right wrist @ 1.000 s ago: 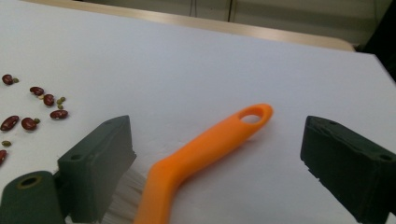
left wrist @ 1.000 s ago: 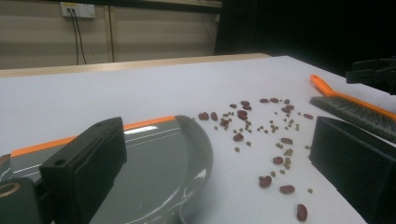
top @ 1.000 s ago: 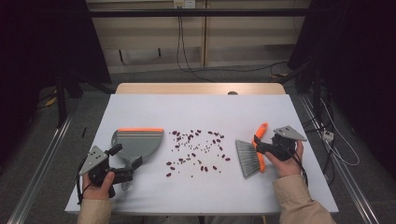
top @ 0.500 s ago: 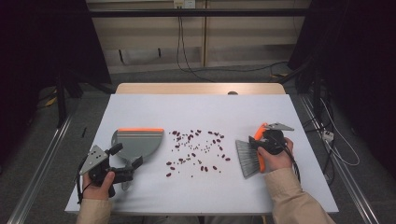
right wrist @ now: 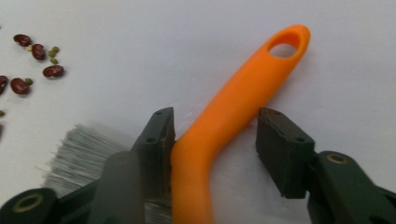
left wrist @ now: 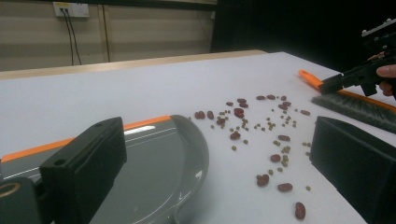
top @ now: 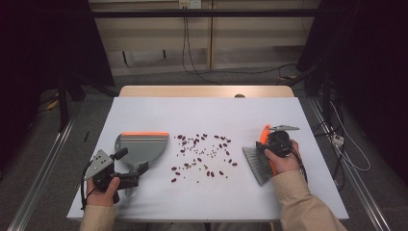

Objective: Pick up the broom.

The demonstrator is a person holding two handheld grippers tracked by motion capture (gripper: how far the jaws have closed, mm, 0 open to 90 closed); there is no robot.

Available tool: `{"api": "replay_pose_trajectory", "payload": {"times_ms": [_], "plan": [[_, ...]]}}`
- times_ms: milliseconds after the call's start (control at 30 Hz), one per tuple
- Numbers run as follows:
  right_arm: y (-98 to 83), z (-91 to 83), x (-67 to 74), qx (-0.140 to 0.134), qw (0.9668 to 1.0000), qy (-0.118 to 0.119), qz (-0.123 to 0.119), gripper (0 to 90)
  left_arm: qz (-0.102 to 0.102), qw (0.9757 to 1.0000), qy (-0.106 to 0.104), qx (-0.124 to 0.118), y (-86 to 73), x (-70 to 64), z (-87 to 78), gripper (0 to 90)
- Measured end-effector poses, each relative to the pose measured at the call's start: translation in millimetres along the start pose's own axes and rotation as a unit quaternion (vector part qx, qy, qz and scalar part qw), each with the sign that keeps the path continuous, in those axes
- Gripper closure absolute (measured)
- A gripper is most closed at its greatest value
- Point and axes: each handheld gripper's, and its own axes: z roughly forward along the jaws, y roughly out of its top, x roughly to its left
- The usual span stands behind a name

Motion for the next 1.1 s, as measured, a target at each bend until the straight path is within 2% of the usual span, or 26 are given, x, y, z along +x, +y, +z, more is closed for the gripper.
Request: {"api": "replay_pose_trajectory", "payload": {"times_ms": [33, 100, 167, 233, 300, 400, 533, 700, 733, 800, 867, 933, 1100], "plan": [[0.2, -0.8, 1.0, 0.002, 1.0000, 0.004, 0.000, 55.6, -0.003, 1.0000, -0.001, -0.001, -0.2, -0.5, 0.4, 3.6], [0.2, -1.2, 1.0, 0.004, 0.9999, 0.010, -0.003, 57.3, -0.001, 1.0000, -0.003, -0.001, -0.1, -0.4, 0.7, 3.6], [0.3, -2.4, 2.3, 0.008, 0.9998, 0.016, -0.004, 63.4, 0.000, 1.0000, -0.003, 0.000, 0.0, -0.5, 0.8, 3.6], [1.0, -3.6, 2.9, 0.016, 0.9992, 0.035, -0.005, 68.3, 0.000, 1.0000, -0.003, 0.000, -0.1, -0.4, 0.8, 3.6], [1.3, -3.6, 2.6, 0.016, 0.9992, 0.035, -0.008, 68.4, -0.003, 1.0000, -0.002, -0.002, -0.1, -0.5, 0.6, 3.6], [3.1, -3.7, 0.1, 0.024, 0.9987, 0.045, 0.002, 68.4, -0.002, 1.0000, -0.002, -0.001, -0.1, -0.5, 0.6, 3.6], [3.2, -4.0, 0.4, 0.025, 0.9987, 0.044, 0.001, 68.2, 0.000, 1.0000, -0.001, -0.001, 0.1, 0.5, 0.7, 3.6], [2.9, -3.9, 1.2, 0.027, 0.9985, 0.047, 0.001, 64.1, 0.001, 1.0000, 0.000, 0.000, 0.1, 0.8, 0.4, 3.6], [2.4, -3.6, 2.0, 0.026, 0.9987, 0.045, -0.001, 65.8, -0.001, 1.0000, 0.000, -0.001, 0.1, 0.5, 0.3, 3.6], [1.3, -2.2, 7.0, 0.027, 0.9990, 0.027, -0.023, 66.5, -0.001, 1.0000, 0.001, -0.001, 0.0, 0.8, 0.4, 3.6], [1.3, -1.5, 7.1, 0.026, 0.9990, 0.025, -0.028, 66.5, 0.000, 1.0000, 0.002, 0.001, -0.1, 1.4, 0.8, 3.6], [2.7, -0.3, 2.3, 0.032, 0.9986, 0.040, -0.012, 66.8, 0.001, 1.0000, 0.000, 0.003, -0.1, 1.1, 1.2, 3.6], [4.3, 0.6, 3.0, 0.041, 0.9984, 0.037, -0.011, 66.9, 0.001, 1.0000, 0.000, 0.000, 1.1, -0.2, 1.9, 3.6]]}}
